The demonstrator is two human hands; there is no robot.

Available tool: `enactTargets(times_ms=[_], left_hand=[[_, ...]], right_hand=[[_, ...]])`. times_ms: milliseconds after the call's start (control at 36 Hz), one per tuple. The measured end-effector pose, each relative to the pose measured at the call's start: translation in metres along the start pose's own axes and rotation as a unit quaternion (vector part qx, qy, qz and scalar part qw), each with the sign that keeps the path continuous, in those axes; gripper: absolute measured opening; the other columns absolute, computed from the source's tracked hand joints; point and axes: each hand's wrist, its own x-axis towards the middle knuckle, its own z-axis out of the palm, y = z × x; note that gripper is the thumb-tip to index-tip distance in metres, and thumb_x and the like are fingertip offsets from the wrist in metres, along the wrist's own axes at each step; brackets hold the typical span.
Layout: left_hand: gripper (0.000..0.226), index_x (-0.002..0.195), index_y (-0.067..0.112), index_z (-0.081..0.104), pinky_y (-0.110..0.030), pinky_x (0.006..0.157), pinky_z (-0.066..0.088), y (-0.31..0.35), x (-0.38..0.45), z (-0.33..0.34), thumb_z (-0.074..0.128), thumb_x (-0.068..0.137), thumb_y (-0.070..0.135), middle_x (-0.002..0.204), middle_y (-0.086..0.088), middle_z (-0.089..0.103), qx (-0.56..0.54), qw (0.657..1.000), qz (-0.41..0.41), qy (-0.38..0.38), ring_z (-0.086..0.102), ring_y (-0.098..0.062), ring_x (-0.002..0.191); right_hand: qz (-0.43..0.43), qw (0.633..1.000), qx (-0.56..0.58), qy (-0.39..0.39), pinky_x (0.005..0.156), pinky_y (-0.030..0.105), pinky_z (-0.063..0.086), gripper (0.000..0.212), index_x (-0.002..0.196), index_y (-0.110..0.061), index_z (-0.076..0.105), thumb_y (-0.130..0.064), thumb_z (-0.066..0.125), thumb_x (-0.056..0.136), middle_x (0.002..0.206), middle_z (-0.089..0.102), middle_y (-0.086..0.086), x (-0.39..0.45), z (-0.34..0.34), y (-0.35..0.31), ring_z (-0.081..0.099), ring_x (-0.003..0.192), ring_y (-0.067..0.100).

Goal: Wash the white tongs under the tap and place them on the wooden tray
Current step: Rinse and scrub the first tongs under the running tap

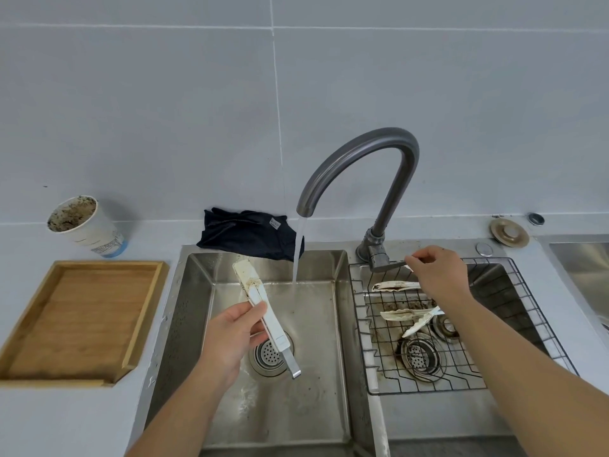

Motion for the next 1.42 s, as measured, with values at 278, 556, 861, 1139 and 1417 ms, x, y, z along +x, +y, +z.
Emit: enactTargets(times_ms=[278,556,861,1139,1417], left_hand=[[0.015,0.098,0.001,0.074,-0.030,0.073,0.063,0.004,0.008,0.014,0.069,0.093,0.014,0.090,-0.014,0.075,-0.013,1.000,-0.003,-0.017,0.072,-0.020,0.081],[0.013,0.099,0.006,0.074,-0.030,0.073,0.059,0.012,0.019,0.053,0.070,0.092,0.017,0.089,-0.009,0.077,-0.032,0.998,-0.007,-0.053,0.072,-0.019,0.083],[0.021,0.110,0.005,0.070,-0.028,0.083,0.060,0.000,0.029,0.067,0.067,0.095,0.019,0.100,-0.011,0.078,-0.084,0.992,-0.064,-0.061,0.076,-0.020,0.094],[0.035,0.122,0.007,0.064,-0.030,0.091,0.058,-0.004,0.051,0.067,0.071,0.088,-0.001,0.113,-0.011,0.073,-0.135,0.986,-0.090,-0.040,0.072,-0.021,0.104],[0.074,0.140,0.019,0.047,-0.046,0.101,0.053,0.003,0.078,0.067,0.077,0.078,-0.010,0.120,-0.013,0.067,-0.143,0.988,-0.031,-0.045,0.069,-0.026,0.109]], right_hand=[[-0.079,0.997,0.013,-0.007,0.100,0.023,0.039,0.039,0.134,-0.018,0.058,-0.027,0.061,0.096,0.143,0.055,0.000,-0.037,0.001,-0.039,0.053,0.129,0.021],[-0.043,0.959,0.065,-0.273,0.093,0.036,0.056,0.024,0.106,-0.032,0.069,-0.047,0.053,0.095,0.100,0.073,-0.011,-0.082,0.049,-0.070,0.070,0.095,0.012],[0.032,0.925,0.093,-0.366,0.066,0.032,0.058,0.023,0.109,-0.026,0.068,-0.039,0.051,0.101,0.091,0.068,0.006,-0.084,0.077,-0.080,0.065,0.068,0.016],[0.037,0.930,0.077,-0.358,0.046,0.026,0.043,0.023,0.097,-0.016,0.070,-0.030,0.051,0.100,0.075,0.058,0.010,-0.076,0.091,-0.075,0.056,0.049,0.012],[0.000,0.941,0.038,-0.336,0.041,0.021,0.039,0.037,0.094,0.004,0.065,-0.029,0.050,0.101,0.071,0.053,0.012,-0.069,0.080,-0.073,0.053,0.042,0.006]])
